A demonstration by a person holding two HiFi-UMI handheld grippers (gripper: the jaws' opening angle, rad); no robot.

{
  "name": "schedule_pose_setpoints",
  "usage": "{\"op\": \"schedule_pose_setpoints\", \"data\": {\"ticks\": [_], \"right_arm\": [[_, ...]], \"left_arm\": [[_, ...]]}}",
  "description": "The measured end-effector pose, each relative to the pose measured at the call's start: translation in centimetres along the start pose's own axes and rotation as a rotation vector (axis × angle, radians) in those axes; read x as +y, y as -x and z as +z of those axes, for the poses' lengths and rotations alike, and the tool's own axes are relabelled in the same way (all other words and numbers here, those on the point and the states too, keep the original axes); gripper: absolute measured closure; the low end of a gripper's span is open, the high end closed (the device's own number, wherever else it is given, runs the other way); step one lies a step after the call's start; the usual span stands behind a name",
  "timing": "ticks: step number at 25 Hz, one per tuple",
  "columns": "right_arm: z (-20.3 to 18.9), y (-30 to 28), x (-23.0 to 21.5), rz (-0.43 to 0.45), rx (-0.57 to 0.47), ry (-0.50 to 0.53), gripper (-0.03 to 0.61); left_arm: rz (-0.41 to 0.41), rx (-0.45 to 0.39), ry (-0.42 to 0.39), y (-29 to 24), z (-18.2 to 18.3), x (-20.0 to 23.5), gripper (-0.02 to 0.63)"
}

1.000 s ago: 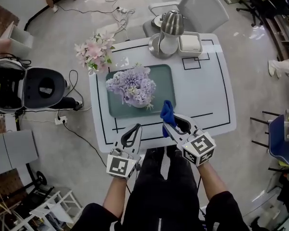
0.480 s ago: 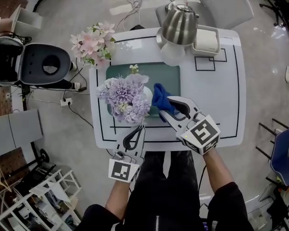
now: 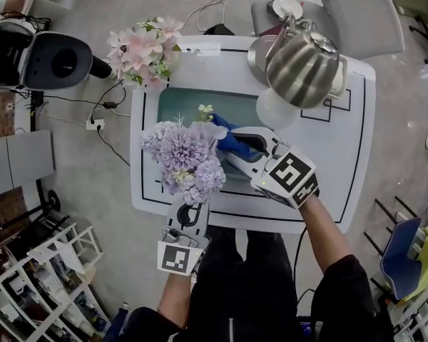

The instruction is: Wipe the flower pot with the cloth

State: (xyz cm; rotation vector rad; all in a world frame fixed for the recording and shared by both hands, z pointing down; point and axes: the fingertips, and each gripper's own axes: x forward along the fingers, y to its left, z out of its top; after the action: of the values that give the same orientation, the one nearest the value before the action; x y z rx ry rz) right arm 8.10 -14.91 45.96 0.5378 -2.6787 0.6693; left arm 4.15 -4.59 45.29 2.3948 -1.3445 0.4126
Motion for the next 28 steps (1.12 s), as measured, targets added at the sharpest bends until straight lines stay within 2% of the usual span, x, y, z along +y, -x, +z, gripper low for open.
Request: {"op": "schedule_pose_setpoints", "data": {"ticks": [5,10,12,15,19,23,28], "right_arm": [[-3.6,-1.5,-1.2,0.032,0.106,-0.011,0.465],[-6.7,-2.1,-2.5,0.019,0.188,-0.037,0.465],[-5.7,-1.5,-2.7,0.017,0.155,-0.043,0.465],[-1.6,0.2,-2.4,0.032,0.033,-0.054,0.466],[2.2,0.5,-1.5,0.090,-0.081,-0.072,0.466],[0.8,-1.1,-1.1,0.151,-0.064,-0.086,0.465],[-3.0,-2.5,-2.0,0.138,0.032,-0.112,0.466]], "left_arm": [[0.049,-0.033,-0.001,-0.1,-0.2,0.7,0.601],[0.053,-0.065,0.012,-0.3,-0.2,0.7,0.601],[0.060,-0.065,0.008,-0.3,-0.4,0.8,0.601],[0.071,-0.026,0.005,-0.3,-1.0,0.9,0.601],[0.071,-0.033,0.007,-0.5,-1.0,0.9,0.601],[0.078,-0.016,0.006,-0.2,-1.3,0.7,0.601],[0.099,-0.021,0.002,0.6,-1.6,1.4,0.601]]}}
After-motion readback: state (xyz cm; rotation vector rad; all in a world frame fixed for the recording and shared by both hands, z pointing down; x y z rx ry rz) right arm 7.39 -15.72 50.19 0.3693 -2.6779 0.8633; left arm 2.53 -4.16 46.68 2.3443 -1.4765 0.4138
